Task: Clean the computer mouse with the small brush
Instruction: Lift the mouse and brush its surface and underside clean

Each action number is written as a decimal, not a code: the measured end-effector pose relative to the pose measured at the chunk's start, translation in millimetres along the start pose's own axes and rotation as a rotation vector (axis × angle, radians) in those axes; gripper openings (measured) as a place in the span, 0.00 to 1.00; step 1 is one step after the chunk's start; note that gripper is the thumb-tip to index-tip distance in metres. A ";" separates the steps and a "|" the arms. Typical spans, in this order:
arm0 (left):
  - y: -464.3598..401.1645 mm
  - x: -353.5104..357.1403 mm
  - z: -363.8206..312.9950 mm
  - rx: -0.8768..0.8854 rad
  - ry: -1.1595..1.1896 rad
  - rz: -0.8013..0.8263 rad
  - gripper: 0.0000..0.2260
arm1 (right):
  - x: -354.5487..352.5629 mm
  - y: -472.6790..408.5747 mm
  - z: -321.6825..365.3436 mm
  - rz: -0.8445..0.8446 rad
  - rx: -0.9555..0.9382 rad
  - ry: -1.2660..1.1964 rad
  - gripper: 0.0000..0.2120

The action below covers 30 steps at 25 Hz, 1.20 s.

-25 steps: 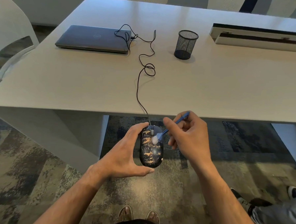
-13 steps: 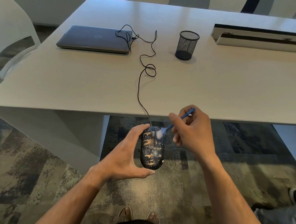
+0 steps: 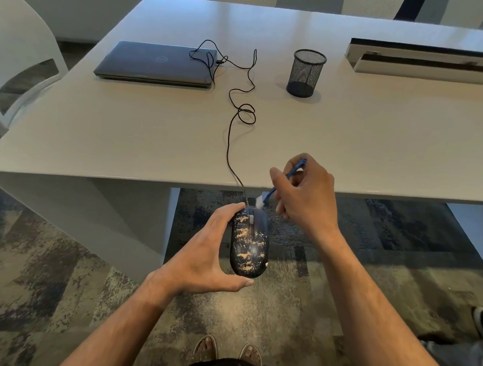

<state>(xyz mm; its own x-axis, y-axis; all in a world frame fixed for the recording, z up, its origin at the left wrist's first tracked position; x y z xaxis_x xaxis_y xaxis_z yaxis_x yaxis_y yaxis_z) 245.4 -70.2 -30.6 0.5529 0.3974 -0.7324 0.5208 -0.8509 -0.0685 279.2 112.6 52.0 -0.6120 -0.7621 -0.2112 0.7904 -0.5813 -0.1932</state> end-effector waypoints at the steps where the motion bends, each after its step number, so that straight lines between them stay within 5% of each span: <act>1: 0.6 -1.0 1.2 -0.004 0.004 -0.005 0.53 | -2.9 2.2 0.5 0.006 0.000 0.003 0.09; 5: 1.6 -3.0 2.3 -0.004 0.005 -0.009 0.53 | 5.6 14.3 -1.5 0.171 0.061 0.014 0.08; 13: 3.4 -4.4 1.1 -0.002 -0.006 -0.014 0.53 | 1.8 9.5 -2.1 -0.024 0.031 -0.018 0.11; 26: -0.4 -6.6 2.9 -0.024 0.009 -0.037 0.52 | 5.1 41.0 5.8 0.212 0.047 0.015 0.09; 30: 1.0 -4.6 3.9 -0.033 0.012 -0.036 0.53 | -14.4 32.1 9.6 0.100 -0.002 0.182 0.09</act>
<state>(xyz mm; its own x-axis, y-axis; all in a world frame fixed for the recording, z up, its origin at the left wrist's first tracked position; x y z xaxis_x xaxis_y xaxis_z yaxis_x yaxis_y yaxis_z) 240.8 -74.3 -30.0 0.5410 0.4318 -0.7218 0.5613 -0.8244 -0.0725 313.6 102.2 58.1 -0.5248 -0.7517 -0.3994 0.8477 -0.5044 -0.1647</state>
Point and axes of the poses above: each hand's wrist, its own y-axis away from the middle knuckle, its own x-axis out of the palm, z = x × y, the point moved 7 cm from there along -y, towards the middle knuckle, and after that the axes turned 13 degrees about -y, right-handed, at the moved point
